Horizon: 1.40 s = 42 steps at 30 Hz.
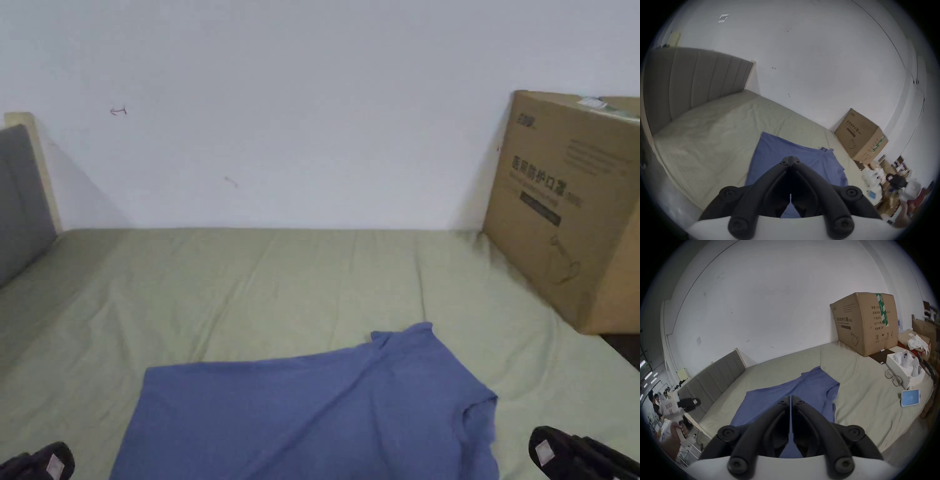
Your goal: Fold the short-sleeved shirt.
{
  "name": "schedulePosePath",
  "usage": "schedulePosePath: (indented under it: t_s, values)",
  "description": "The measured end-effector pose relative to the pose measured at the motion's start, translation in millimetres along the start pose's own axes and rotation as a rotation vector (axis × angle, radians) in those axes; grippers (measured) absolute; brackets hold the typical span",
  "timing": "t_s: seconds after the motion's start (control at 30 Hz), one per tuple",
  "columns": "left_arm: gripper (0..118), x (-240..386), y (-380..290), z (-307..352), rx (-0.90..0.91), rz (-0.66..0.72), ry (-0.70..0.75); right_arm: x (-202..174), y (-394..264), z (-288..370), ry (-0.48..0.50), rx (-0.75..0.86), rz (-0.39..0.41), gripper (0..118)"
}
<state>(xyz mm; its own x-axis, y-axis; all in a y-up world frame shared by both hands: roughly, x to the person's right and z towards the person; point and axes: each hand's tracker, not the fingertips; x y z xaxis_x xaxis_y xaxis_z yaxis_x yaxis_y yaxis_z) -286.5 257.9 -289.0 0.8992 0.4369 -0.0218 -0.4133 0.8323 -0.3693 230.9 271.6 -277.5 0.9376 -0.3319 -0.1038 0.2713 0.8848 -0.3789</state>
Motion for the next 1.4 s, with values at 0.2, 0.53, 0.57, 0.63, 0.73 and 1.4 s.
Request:
schedulePosePath:
  t_s: [0.2,0.53,0.57,0.63,0.73,1.4]
  values:
    - [0,-11,87,-131,-0.262,-0.124,0.01,7,16,-38,-0.005,-0.044,-0.006,3]
    - [114,-106,88,-437,-0.674,-0.165,0.179,35,5,-128,-0.025,-0.219,-0.056,3]
    - [114,-114,81,-451,-0.704,-0.163,0.189,35,4,-134,-0.023,-0.237,-0.06,3]
    - [114,-126,66,-478,-0.723,-0.203,0.202,41,-1,-147,-0.027,-0.267,-0.071,3]
    - [118,-131,40,-494,-0.802,-0.242,0.186,45,-6,-158,-0.043,-0.3,-0.055,3]
    - [1,-95,47,-416,-0.59,-0.319,0.167,124,100,-386,-0.061,-0.46,0.005,12]
